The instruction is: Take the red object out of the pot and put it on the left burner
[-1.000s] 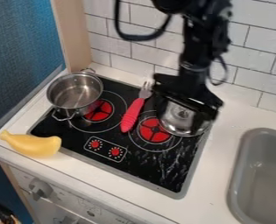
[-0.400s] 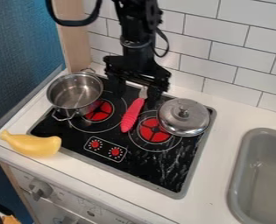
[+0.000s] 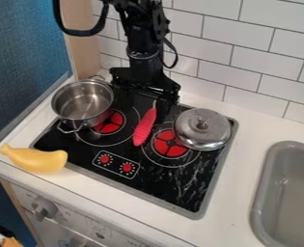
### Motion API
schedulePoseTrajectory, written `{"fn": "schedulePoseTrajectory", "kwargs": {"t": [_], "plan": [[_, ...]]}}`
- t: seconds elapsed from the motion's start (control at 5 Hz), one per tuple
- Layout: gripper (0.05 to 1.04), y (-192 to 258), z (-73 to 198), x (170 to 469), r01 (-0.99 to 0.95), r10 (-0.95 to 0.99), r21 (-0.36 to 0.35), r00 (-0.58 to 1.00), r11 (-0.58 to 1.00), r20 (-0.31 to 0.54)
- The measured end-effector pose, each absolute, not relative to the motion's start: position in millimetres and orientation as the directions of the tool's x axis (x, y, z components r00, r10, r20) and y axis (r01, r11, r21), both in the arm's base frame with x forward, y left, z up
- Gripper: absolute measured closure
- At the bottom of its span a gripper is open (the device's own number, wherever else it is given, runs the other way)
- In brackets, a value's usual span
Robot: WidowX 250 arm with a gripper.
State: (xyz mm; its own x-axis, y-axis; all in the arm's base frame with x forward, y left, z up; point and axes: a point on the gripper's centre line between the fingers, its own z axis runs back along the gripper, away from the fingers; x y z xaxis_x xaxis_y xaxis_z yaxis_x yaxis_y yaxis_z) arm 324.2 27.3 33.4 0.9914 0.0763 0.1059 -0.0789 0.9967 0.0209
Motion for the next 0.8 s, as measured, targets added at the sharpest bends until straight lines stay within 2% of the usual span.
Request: {"fn": "schedulePoseTrajectory", "kwargs": {"t": [0.8], "plan": [[0.083,45.7,-9.9,332.7,-0.122,0.122,0.019,0.993,0.992,0.002]]}}
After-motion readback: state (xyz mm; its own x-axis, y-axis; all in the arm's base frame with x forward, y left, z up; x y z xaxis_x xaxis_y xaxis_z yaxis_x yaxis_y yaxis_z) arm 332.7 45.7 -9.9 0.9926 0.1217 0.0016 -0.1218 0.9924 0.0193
